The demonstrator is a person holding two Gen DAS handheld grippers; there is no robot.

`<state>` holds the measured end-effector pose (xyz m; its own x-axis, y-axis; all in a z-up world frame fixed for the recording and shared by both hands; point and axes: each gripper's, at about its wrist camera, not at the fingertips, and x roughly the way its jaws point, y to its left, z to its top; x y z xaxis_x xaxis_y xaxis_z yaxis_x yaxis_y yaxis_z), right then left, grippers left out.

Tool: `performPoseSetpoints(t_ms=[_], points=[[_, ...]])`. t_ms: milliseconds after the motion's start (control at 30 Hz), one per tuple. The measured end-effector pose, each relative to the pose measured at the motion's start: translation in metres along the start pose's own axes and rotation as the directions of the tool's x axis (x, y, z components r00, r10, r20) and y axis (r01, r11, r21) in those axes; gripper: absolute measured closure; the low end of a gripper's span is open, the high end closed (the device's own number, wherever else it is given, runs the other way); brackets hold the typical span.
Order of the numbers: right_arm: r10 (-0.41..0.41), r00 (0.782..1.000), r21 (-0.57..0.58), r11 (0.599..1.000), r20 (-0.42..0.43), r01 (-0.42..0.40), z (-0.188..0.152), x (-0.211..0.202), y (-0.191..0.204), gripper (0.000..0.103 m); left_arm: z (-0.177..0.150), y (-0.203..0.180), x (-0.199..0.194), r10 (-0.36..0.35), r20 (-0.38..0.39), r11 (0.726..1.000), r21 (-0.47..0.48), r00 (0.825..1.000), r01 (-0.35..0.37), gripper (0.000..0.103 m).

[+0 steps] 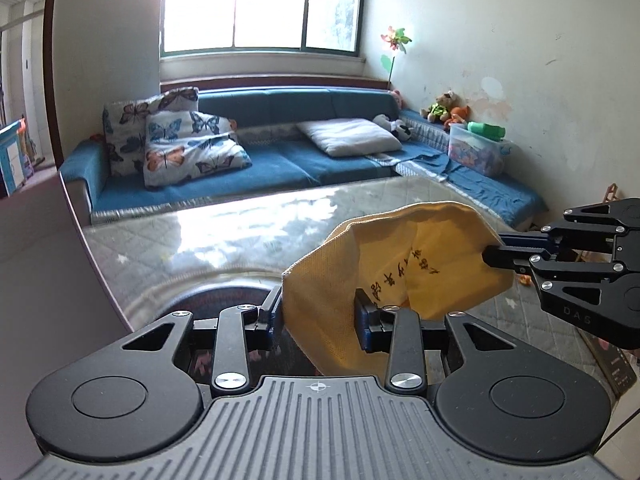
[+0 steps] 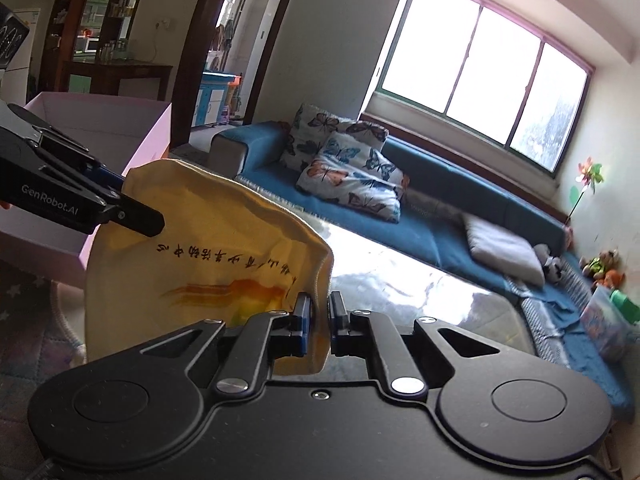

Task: Fold shopping bag
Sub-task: 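Lift the bag with both grippers and shake it open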

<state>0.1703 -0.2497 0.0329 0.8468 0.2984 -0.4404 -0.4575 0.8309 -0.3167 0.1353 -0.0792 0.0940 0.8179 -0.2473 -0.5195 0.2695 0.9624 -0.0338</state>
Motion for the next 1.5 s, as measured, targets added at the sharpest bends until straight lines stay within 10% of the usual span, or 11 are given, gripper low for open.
performPoseSetpoints(t_ms=[1167,1500], points=[[-0.142,0.980,-0.086,0.984,0.141,0.155,0.040,-0.012,-0.019,0.103,0.074,-0.016,-0.008,0.064,0.177,0.988,0.127,0.982,-0.087,0.073],[-0.123,0.981,-0.152,0.978,0.149,0.145,0.028,-0.021,-0.007,0.067,0.056,-0.030,-0.005,-0.067,0.086,0.994,0.094,0.994,0.059,0.075]])
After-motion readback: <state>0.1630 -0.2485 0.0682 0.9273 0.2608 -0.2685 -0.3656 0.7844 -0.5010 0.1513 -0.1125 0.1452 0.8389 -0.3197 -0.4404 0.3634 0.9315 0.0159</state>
